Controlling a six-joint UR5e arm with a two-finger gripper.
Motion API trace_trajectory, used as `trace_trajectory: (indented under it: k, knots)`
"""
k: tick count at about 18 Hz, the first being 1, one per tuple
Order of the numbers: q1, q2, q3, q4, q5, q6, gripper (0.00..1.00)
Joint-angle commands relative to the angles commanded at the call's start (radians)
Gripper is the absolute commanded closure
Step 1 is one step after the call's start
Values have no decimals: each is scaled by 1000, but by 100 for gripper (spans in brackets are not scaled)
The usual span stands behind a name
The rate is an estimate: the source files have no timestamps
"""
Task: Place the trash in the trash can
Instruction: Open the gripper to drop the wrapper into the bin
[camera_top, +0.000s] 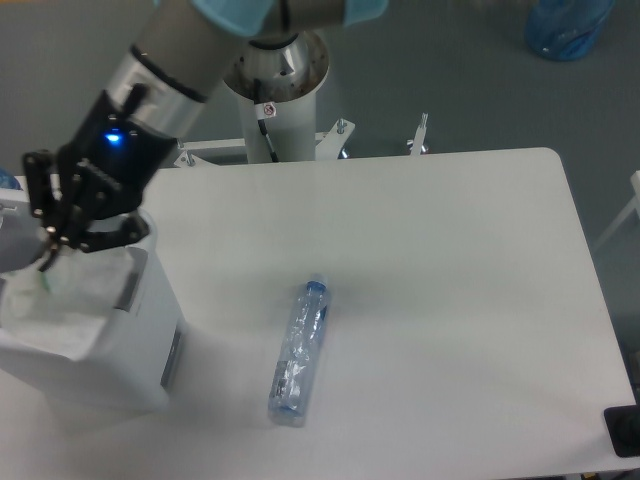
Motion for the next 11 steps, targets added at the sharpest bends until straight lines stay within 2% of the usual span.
trace_trajectory:
  k: [1,2,11]
  knots:
    - [0,5,-3,8,0,6,10]
    - [0,6,-5,9,0,11,0]
    - [2,3,-3,6,18,11,0]
